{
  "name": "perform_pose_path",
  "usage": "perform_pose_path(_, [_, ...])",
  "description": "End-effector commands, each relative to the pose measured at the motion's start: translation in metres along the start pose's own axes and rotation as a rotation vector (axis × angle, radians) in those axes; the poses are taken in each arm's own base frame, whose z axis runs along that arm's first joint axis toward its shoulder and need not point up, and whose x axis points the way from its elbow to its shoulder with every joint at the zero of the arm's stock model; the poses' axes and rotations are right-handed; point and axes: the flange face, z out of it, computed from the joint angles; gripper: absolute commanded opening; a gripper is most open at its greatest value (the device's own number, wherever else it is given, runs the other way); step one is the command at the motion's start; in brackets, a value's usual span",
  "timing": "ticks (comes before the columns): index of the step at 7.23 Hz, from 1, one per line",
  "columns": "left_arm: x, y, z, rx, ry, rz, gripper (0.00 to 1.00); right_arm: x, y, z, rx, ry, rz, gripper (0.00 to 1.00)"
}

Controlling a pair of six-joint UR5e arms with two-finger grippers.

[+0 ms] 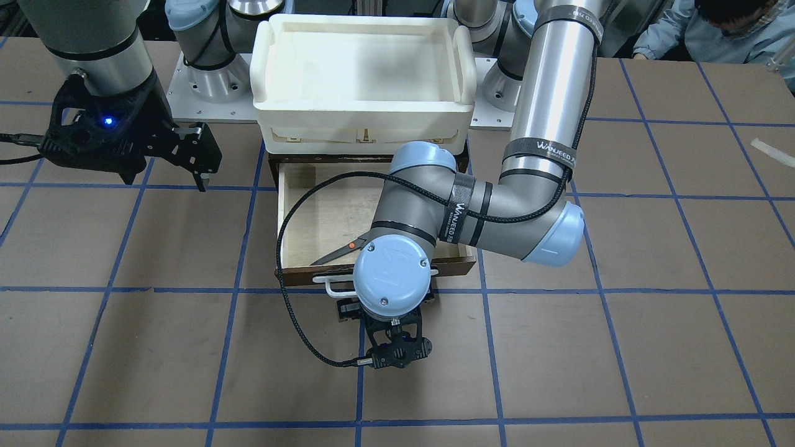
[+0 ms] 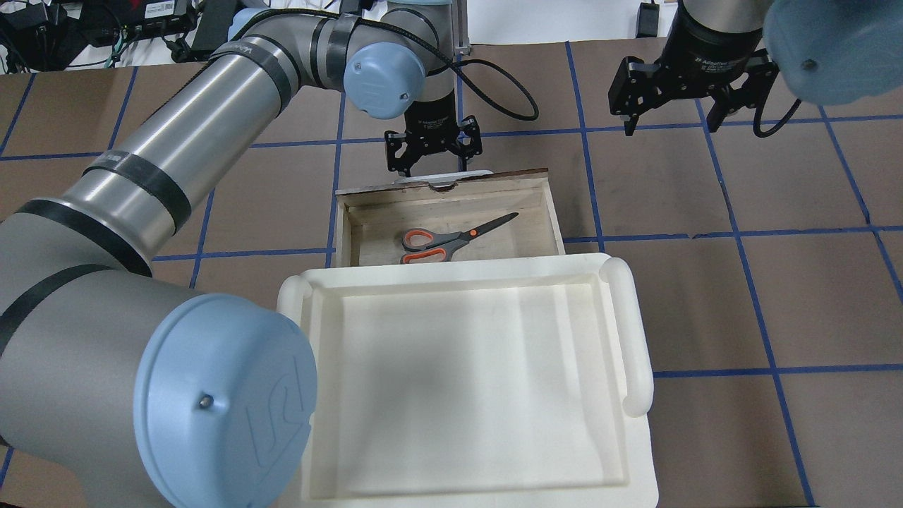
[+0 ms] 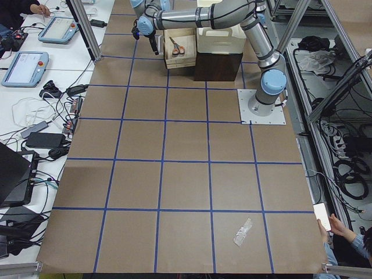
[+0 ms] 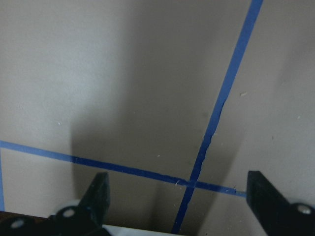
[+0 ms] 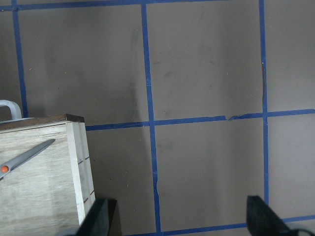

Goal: Put scissors in drawer and close it
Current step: 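Push the drawer front with the left gripper to slide it shut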

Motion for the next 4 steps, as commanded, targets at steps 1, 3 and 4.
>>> perform_pose_path(1, [0.003,-0.003,0.015,-0.041,0.003,0.002,1.0,-0.001,0.001,0.001,-0.006,0.0,-0.002,1.0])
perform_pose_path(3, [-0.001,0.009,0.0,-0.064,0.003,0.0,1.0,0.0,0.0,0.001,-0.003,0.0,-0.002,1.0])
perform_pose_path(4, [-0.005,0.018,-0.014,-0.076,0.0,-0.002,1.0,0.0,0.0,0.002,-0.004,0.0,-0.002,1.0])
